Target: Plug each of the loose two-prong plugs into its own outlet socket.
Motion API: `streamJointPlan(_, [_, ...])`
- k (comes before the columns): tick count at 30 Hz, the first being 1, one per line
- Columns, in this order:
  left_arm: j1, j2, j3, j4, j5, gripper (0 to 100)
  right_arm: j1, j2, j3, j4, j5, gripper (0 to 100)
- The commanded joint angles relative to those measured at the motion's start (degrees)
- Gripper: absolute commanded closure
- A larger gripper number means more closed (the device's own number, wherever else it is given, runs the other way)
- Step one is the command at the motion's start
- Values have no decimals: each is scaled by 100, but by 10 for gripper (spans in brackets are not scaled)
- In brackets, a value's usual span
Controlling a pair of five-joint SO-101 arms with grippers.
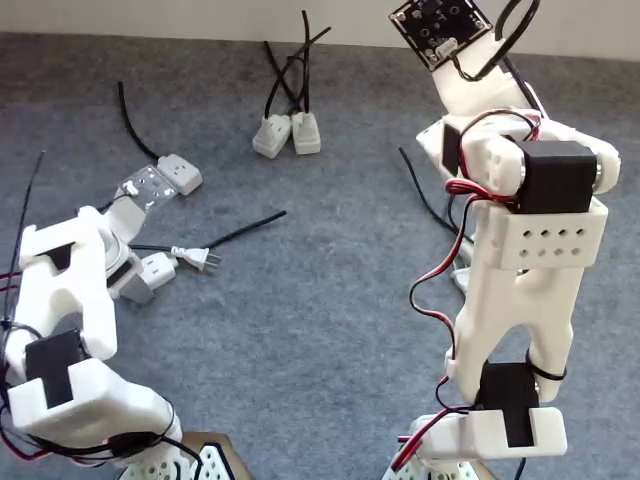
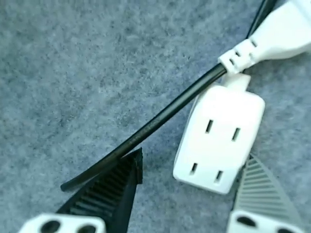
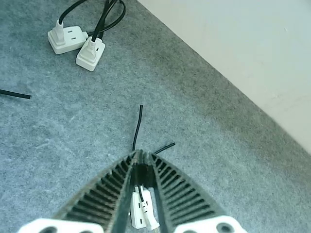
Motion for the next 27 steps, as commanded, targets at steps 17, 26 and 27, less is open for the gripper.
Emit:
streamJointPlan(17, [655, -295, -31, 237, 149, 898, 48, -242, -119, 40, 70, 989])
streamJointPlan(26, [620, -532, -48, 730, 149, 995, 48, -251, -119, 48, 70, 989])
streamJointPlan(27, [620, -690, -57, 1099, 149, 995, 48, -251, -119, 48, 70, 989])
